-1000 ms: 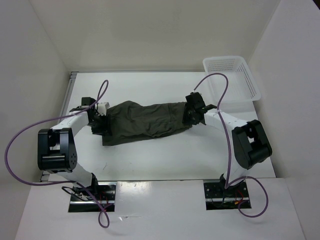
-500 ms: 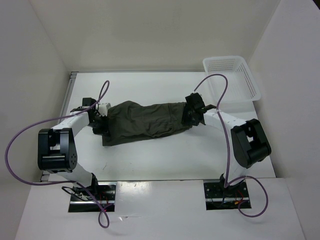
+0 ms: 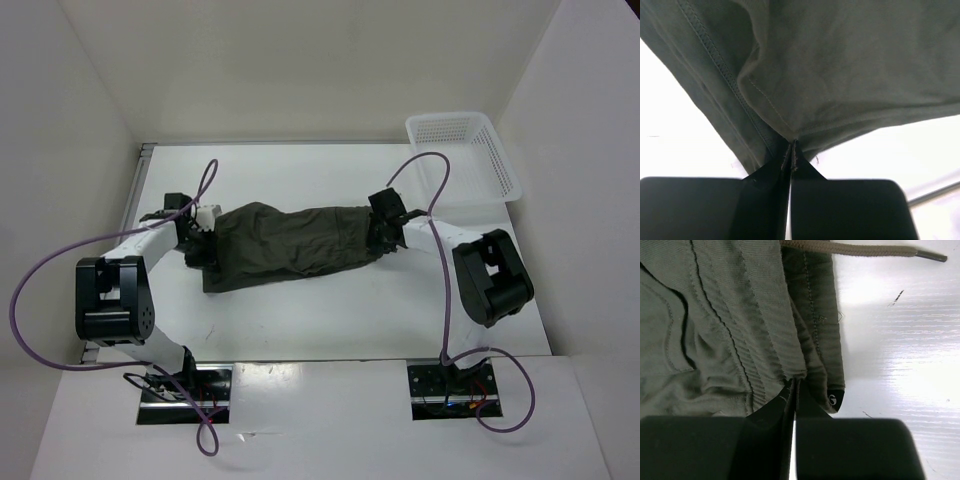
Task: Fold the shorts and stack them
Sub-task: Fold the shorts
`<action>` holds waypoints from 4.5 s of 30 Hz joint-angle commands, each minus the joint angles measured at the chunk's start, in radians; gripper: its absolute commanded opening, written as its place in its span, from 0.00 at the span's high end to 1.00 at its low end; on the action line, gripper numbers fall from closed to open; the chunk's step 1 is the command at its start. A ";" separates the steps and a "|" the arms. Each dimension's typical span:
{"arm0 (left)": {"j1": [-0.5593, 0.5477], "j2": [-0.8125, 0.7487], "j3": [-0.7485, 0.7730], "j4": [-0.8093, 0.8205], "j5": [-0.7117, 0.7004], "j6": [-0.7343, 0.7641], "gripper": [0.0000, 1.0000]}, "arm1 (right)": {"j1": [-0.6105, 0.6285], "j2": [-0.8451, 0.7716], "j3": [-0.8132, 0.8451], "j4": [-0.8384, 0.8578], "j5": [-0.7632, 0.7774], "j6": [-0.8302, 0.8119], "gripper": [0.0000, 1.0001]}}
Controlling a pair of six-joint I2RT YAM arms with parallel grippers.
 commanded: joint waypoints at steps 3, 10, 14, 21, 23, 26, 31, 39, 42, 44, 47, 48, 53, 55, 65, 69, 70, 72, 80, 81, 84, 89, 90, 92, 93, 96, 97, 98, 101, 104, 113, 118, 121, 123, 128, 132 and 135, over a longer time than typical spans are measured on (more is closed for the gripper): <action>-0.004 -0.045 0.163 -0.140 0.034 0.004 1.00 | -0.002 -0.094 0.030 -0.037 0.033 -0.018 0.99; -0.004 -0.065 0.289 -0.427 -0.017 0.004 1.00 | -0.071 -0.249 0.027 -0.090 -0.005 -0.046 0.99; -0.014 -0.075 0.266 -0.553 -0.074 0.004 1.00 | -0.114 -0.294 0.004 -0.090 -0.043 -0.055 0.99; -0.114 -0.075 0.197 -0.703 -0.035 0.004 1.00 | -0.136 -0.230 0.006 -0.109 -0.043 -0.055 0.99; -0.199 -0.052 0.151 -0.691 -0.035 0.004 0.98 | -0.148 -0.172 -0.020 -0.109 -0.033 -0.041 0.99; -0.266 -0.036 0.142 -0.682 -0.035 0.004 0.72 | -0.157 -0.095 -0.030 -0.100 -0.043 -0.023 0.88; -0.288 -0.024 0.151 -0.641 -0.118 0.004 0.41 | -0.157 -0.088 -0.030 -0.075 -0.071 -0.023 0.39; 0.032 -0.026 0.310 -0.181 -0.187 0.004 0.44 | -0.157 -0.265 -0.125 0.040 -0.062 -0.041 0.20; 0.032 0.065 0.323 -0.122 -0.134 0.004 0.39 | -0.157 -0.247 -0.125 0.074 -0.099 -0.069 0.19; 0.032 0.132 0.341 -0.111 -0.073 0.004 0.36 | -0.157 -0.211 -0.125 0.084 -0.119 -0.081 0.19; 0.032 0.172 0.350 -0.111 0.004 0.004 0.35 | -0.157 -0.178 -0.114 0.084 -0.135 -0.109 0.17; 0.032 0.172 0.340 -0.111 0.042 0.004 0.34 | -0.157 -0.177 -0.114 0.095 -0.135 -0.118 0.17; 0.032 0.215 0.269 -0.111 0.054 0.004 0.33 | -0.157 -0.093 -0.100 0.104 -0.135 -0.118 0.15; 0.032 0.244 0.239 -0.102 0.023 0.004 0.33 | -0.157 -0.064 -0.077 0.104 -0.135 -0.118 0.17; 0.032 0.306 0.232 0.045 -0.138 0.004 0.84 | -0.157 0.030 -0.036 0.048 -0.094 -0.081 0.83; 0.053 0.350 0.301 0.068 -0.206 0.004 0.96 | -0.157 0.040 -0.024 0.008 -0.085 -0.052 1.00; 0.053 0.373 0.347 0.068 -0.218 0.004 0.96 | -0.157 0.022 -0.024 -0.004 -0.051 -0.029 1.00; 0.062 0.428 0.402 0.068 -0.241 0.004 0.96 | -0.168 -0.034 -0.068 -0.005 -0.008 0.003 1.00; 0.013 0.608 0.724 0.034 -0.221 0.004 0.90 | -0.168 -0.168 -0.155 0.009 -0.098 0.086 1.00; -0.005 0.626 0.737 0.034 -0.209 0.004 0.89 | -0.168 -0.180 -0.156 0.021 -0.099 0.095 1.00; -0.017 0.636 0.746 0.024 -0.195 0.004 0.83 | -0.143 -0.190 -0.165 0.031 -0.123 0.106 0.81; -0.017 0.574 0.662 0.024 -0.175 0.004 0.48 | -0.143 -0.190 -0.174 0.020 -0.146 0.106 0.33; -0.017 0.557 0.639 0.024 -0.175 0.004 0.45 | -0.143 -0.190 -0.183 0.020 -0.146 0.106 0.33; -0.017 0.493 0.617 0.014 -0.161 0.004 0.40 | -0.134 -0.181 -0.183 0.020 -0.157 0.117 0.33; -0.017 0.472 0.607 0.004 -0.149 0.004 0.38 | -0.134 -0.164 -0.183 0.020 -0.157 0.129 0.33; -0.008 0.386 0.573 -0.007 -0.149 0.004 0.35 | -0.113 -0.121 -0.183 0.043 -0.158 0.154 0.33; -0.008 0.367 0.564 -0.007 -0.167 0.004 0.33 | -0.113 -0.107 -0.183 0.055 -0.159 0.154 0.35; -0.008 0.340 0.545 -0.018 -0.176 0.004 0.32 | -0.113 -0.090 -0.183 0.064 -0.172 0.167 0.35; -0.008 0.329 0.533 -0.036 -0.213 0.004 0.31 | -0.091 -0.021 -0.154 0.077 -0.185 0.168 0.45; -0.008 0.329 0.485 -0.036 -0.232 0.004 0.31 | -0.082 0.033 -0.134 0.087 -0.197 0.168 0.76; -0.008 0.424 0.439 -0.036 -0.219 0.004 0.31 | -0.082 -0.039 -0.103 0.045 -0.094 0.168 1.00; -0.008 0.445 0.430 -0.027 -0.160 0.004 0.33 | -0.082 -0.127 -0.073 -0.015 -0.030 0.131 1.00; -0.031 0.458 0.430 -0.027 -0.077 0.004 0.45 | -0.096 -0.164 -0.051 -0.055 -0.008 0.094 1.00; -0.045 0.479 0.439 -0.027 -0.028 0.004 0.59 | -0.119 -0.197 -0.025 -0.080 0.015 0.076 1.00; -0.097 0.499 0.476 -0.047 0.115 0.004 0.80 | -0.119 -0.228 0.088 -0.170 0.047 -0.042 1.00; -0.155 0.531 0.523 -0.058 0.187 0.004 0.90 | -0.082 -0.172 0.235 -0.245 0.047 -0.153 1.00; -0.203 0.559 0.566 -0.058 0.234 0.004 0.90 | 0.049 -0.075 0.402 -0.316 0.111 -0.237 1.00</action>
